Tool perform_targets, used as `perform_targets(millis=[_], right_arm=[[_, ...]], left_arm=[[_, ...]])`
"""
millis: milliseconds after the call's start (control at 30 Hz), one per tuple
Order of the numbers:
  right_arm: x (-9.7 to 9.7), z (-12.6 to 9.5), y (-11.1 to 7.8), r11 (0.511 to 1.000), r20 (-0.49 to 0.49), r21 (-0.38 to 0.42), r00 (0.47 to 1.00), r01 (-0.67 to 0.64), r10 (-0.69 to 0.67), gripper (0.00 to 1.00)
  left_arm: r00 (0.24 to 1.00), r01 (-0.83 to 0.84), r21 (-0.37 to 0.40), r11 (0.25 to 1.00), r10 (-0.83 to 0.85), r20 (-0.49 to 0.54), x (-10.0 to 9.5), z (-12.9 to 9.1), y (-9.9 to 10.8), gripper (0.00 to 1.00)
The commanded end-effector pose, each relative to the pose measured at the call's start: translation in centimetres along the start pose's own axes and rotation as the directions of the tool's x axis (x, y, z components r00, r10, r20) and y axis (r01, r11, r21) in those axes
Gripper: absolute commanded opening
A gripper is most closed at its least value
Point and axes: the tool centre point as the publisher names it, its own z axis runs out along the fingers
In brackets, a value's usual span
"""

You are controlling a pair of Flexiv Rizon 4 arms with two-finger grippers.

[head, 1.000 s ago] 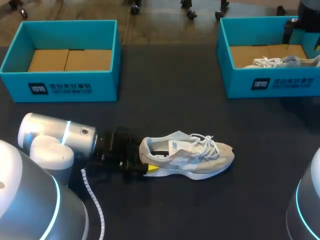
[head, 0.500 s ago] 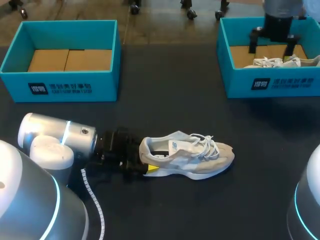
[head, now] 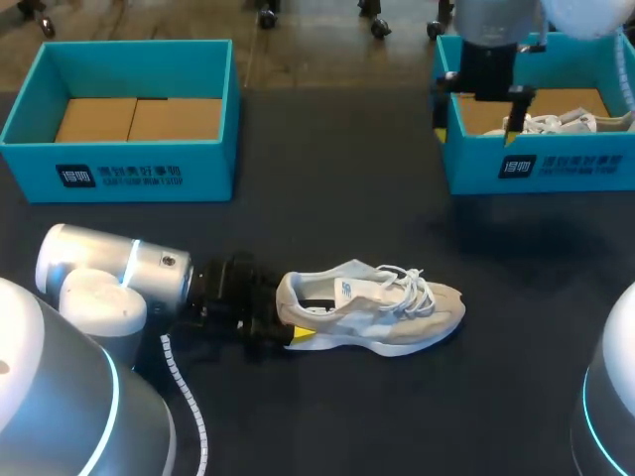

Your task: Take the shoe out of the shoebox, open the shoe tongue, remove and reinsert the insole, then place the shoe into the shoebox

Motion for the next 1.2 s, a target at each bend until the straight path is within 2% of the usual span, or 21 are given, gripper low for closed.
perform_targets(millis=[33, 467, 700, 767, 1200], right_arm=[[1.2, 0.2, -3.0, 1.0, -0.012, -0.032, 1.0, -0.001, 0.001, 1.0], [6.7, -0.7, -13.2, 1.0, -0.026, -0.007, 0.999, 0.024, -0.024, 1.0], [8.6, -1.0, -17.9, 0.999, -0.013, 0.007, 0.999, -0.048, 0.048, 1.0], [9.2, -0.7, -18.9, 0.997, -0.011, 0.04, 0.998, -0.059, 0.06, 1.0], [9.2, -0.7, -18.9, 0.997, -0.011, 0.04, 0.998, -0.059, 0.06, 1.0]], left_arm=[[1.0, 0.001, -0.004, 1.0, -0.001, -0.001, -0.2, 0.0, 0.0, 0.0], [1.0, 0.001, -0.004, 1.0, -0.001, -0.001, -0.2, 0.0, 0.0, 0.0], [1.0, 0.001, -0.004, 1.0, -0.001, -0.001, -0.2, 0.0, 0.0, 0.0], [1.0, 0.001, -0.004, 1.0, -0.001, -0.001, -0.2, 0.0, 0.0, 0.0], [1.0, 0.001, -0.004, 1.0, -0.001, -0.001, -0.2, 0.0, 0.0, 0.0]])
